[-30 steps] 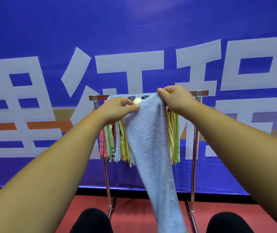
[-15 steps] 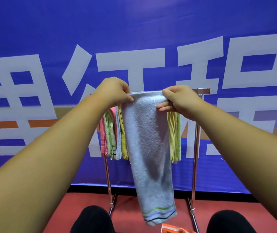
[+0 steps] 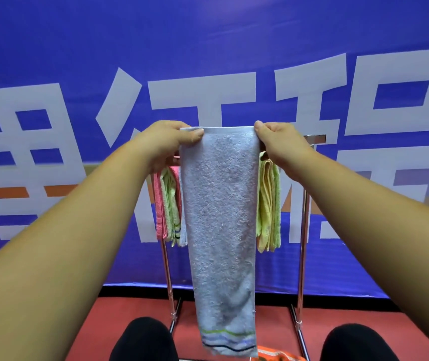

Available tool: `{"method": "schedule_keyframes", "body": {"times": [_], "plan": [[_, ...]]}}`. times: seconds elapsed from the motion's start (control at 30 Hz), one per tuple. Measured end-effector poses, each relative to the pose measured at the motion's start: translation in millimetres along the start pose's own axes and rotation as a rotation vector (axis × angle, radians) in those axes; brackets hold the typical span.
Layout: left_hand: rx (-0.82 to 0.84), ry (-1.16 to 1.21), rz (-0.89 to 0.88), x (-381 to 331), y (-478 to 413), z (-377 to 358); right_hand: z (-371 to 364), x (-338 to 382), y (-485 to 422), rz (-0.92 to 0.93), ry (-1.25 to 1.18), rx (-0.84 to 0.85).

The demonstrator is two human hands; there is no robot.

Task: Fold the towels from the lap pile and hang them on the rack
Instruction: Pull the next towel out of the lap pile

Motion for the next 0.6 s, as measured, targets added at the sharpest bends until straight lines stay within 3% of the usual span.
{"method": "schedule_keyframes", "body": {"times": [0.17, 0.33, 0.6], "plan": [[-0.121, 0.371, 0.224, 21, -5, -6, -4, -7, -5, -0.144, -0.236, -0.005], [-0.197, 0.283, 0.323, 43, -10, -19, -9, -19, 0, -0.228, -0.13, 0.011], [-0.294, 0.333, 0.232, 32, -1, -36, -10, -28, -1, -0.294, -0.168, -0.059]]}}
Point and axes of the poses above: each hand's wrist, its own y-axis away from the middle knuckle, its own z-axis out of the back of the hand, x = y × z, the point moved 6 cm from there along -y, towards the middle knuckle, and after that the axes turned 13 degrees about -x, right-handed, at the moved point
